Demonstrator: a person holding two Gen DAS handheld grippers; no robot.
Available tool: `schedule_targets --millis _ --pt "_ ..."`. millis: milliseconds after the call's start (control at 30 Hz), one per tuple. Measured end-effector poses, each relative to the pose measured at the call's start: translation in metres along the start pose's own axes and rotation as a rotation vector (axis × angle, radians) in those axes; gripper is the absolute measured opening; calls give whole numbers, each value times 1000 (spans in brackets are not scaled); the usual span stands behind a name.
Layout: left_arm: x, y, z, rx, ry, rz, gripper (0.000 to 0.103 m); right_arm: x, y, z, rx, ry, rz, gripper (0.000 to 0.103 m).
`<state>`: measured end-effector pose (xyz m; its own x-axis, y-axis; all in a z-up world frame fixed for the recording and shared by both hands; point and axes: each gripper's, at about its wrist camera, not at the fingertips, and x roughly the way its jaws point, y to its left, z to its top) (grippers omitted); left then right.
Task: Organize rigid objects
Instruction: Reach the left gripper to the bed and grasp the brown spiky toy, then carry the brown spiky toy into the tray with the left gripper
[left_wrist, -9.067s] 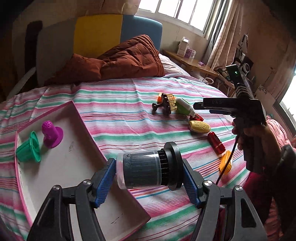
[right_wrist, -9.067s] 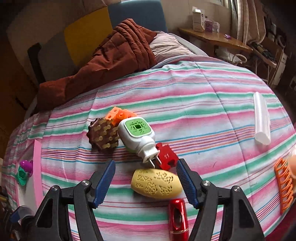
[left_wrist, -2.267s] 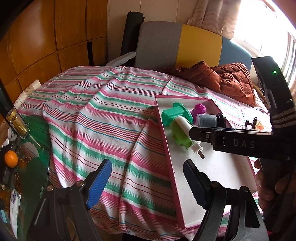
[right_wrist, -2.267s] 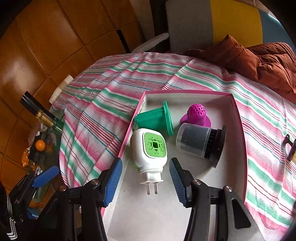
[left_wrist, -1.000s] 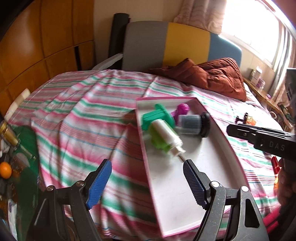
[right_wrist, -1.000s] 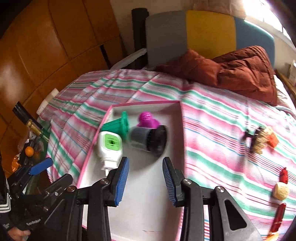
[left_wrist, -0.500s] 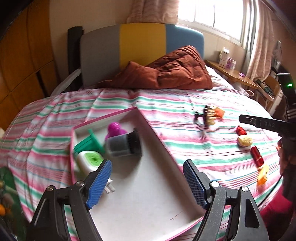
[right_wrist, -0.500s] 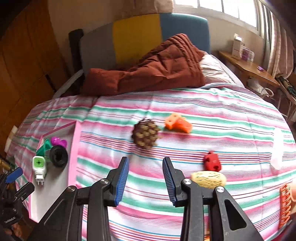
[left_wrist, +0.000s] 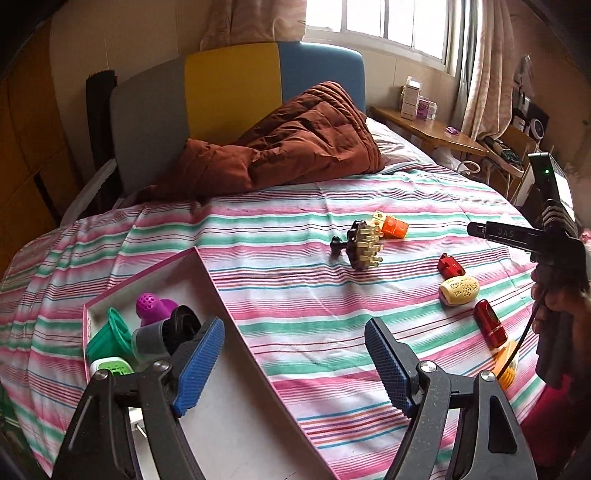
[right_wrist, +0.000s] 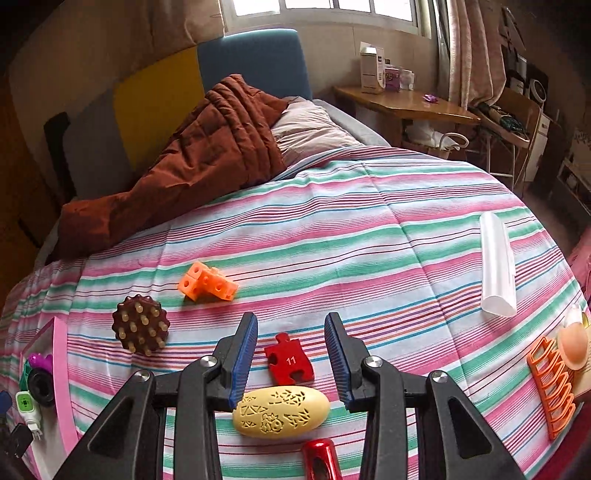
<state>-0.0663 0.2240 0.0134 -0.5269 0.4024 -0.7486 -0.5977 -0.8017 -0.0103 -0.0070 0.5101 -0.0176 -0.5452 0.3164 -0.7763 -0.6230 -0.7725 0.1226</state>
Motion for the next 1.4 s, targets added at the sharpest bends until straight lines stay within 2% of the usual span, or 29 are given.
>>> schedule_targets --millis 133,233,333,600,667,733,933,1133,1167,1200,1233,1267,1400 --pt "9 -9 16 2 7 -27 79 7 -10 2 57 38 5 37" --pt "15 -16 28 12 7 -40 79 8 -18 2 91 47 -24 37" --pt "21 -25 39 27 4 -53 79 8 -32 3 166 54 -19 37" --pt "56 -54 57 61 57 -109 79 5 -65 2 332 62 0 39" --pt "70 -60 61 68 78 -89 80 6 -66 1 341 68 15 40" --pt "84 -63 66 65 94 -96 85 7 -65 1 338 79 28 40" --pt "120 -74 80 94 84 -83 93 10 -56 2 307 99 58 41" --pt "169 -79 84 141 138 -32 94 11 -49 2 282 107 82 43" --pt "179 -76 82 131 156 -30 90 12 -48 2 281 110 86 43" --pt "186 -71 80 109 170 -60 84 12 -48 2 279 113 90 43" --pt "191 -67 80 73 174 -120 72 13 -47 2 276 118 94 43" --pt "192 -64 80 54 175 -123 68 14 -45 2 272 123 95 43" --pt "181 -62 72 30 184 -155 68 15 -41 1 249 130 92 43"
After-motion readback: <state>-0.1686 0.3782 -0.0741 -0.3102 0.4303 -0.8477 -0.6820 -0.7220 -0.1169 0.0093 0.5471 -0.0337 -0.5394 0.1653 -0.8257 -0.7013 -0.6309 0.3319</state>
